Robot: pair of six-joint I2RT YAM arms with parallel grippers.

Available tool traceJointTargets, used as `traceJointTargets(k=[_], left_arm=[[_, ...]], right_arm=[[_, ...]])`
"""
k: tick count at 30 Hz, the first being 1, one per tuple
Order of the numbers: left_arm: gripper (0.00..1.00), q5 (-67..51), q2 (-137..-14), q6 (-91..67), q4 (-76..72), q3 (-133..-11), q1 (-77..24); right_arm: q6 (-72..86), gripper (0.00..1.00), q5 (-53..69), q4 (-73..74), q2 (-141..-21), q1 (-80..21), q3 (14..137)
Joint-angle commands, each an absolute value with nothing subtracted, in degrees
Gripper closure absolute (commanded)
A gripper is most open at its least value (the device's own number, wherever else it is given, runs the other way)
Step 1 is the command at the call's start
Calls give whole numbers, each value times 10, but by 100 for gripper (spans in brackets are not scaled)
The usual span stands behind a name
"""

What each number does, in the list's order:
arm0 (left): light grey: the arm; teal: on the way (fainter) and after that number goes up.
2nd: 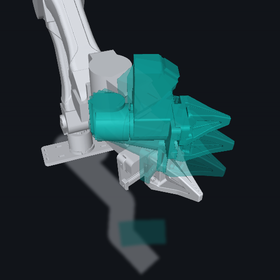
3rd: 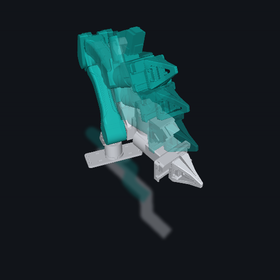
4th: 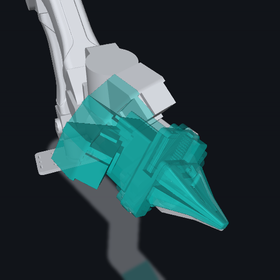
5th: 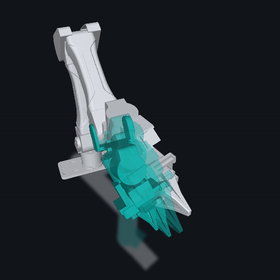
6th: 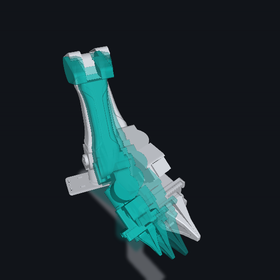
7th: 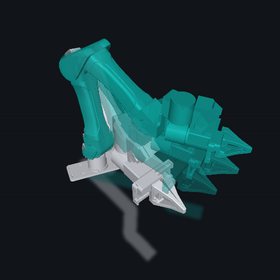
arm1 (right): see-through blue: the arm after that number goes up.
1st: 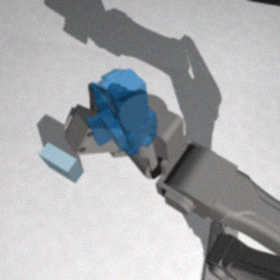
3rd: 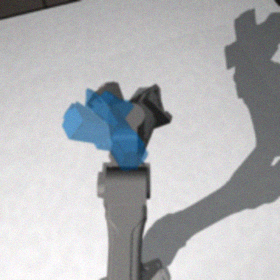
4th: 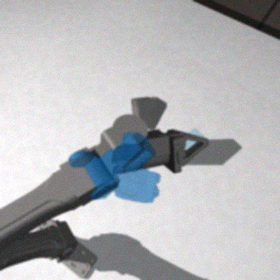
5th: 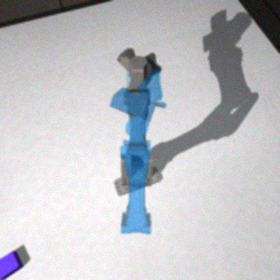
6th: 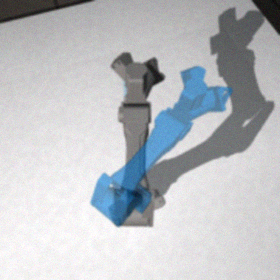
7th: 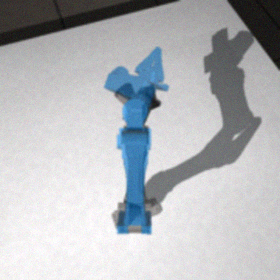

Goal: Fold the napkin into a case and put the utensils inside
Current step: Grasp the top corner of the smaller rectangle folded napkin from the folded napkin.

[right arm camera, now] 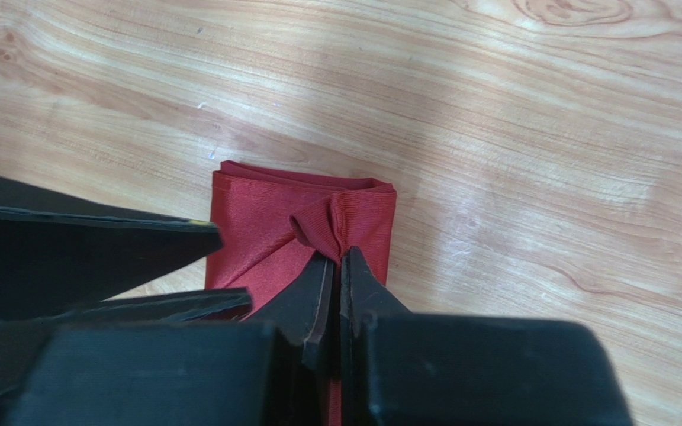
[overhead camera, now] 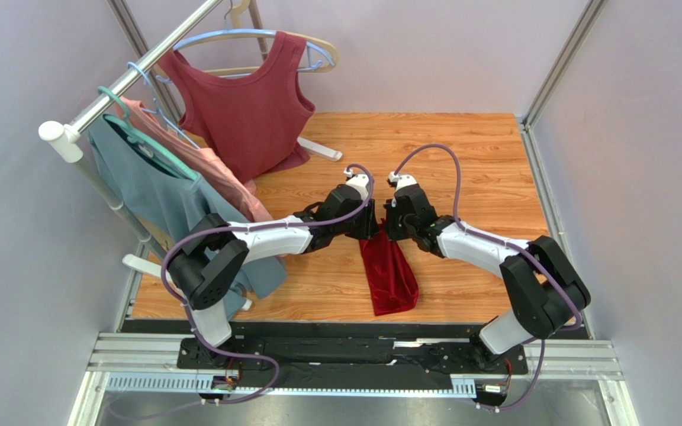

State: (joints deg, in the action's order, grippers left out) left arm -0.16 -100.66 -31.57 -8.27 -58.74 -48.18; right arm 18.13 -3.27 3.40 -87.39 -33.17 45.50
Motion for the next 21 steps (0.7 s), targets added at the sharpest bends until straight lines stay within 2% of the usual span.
traceJointTargets(k=[1, 6, 15, 21], left_arm=[[63, -4, -1021, -294, -59, -609, -483], [65, -11, -1028, -294, -57, -605, -489], [60, -1, -1047, -304, -29, -611, -499], [58, 46, -1053, -301, -20, -612, -506]], right_arm=[[178, 100, -18, 14, -876, -327, 471], [184, 100, -10, 16, -875, -327, 467], [191, 100, -8, 19, -868, -327, 461], [192, 100, 9, 18, -867, -326, 455]])
